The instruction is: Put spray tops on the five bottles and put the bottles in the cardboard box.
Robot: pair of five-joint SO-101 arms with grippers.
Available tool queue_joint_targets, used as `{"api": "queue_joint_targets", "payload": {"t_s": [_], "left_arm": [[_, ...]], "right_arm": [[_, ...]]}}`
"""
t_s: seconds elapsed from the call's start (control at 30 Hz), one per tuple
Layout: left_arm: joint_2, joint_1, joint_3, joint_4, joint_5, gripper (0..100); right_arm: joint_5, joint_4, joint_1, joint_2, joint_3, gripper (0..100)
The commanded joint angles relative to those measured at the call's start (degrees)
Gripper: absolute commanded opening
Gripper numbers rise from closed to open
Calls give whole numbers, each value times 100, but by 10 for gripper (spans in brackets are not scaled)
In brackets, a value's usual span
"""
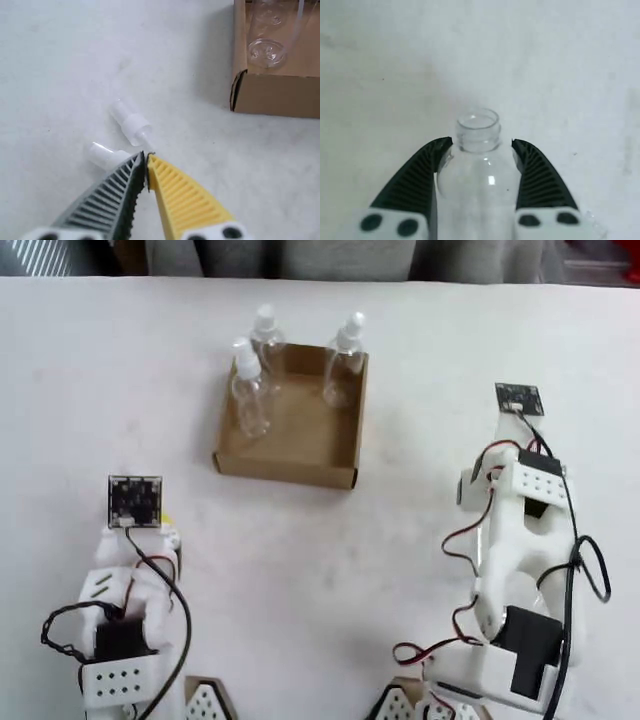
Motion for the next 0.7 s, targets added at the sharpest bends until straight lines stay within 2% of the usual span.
{"api": "queue_joint_targets", "payload": {"t_s": [0.0,0.17,0.3,0.5,0.67], "left_arm": [[-40,48,-35,9,-53,26],[-40,40,-35,9,-53,24],[-40,40,-35,9,-53,25],[-40,66,-35,9,-53,27],[-40,66,-35,9,-53,27]], "right_arm": [[686,-171,101,31,-97,30],[677,22,119,1077,-730,107],[554,725,198,1745,-1662,132],[501,2053,163,1868,-2716,211],[510,2343,171,1877,-2936,215]]}}
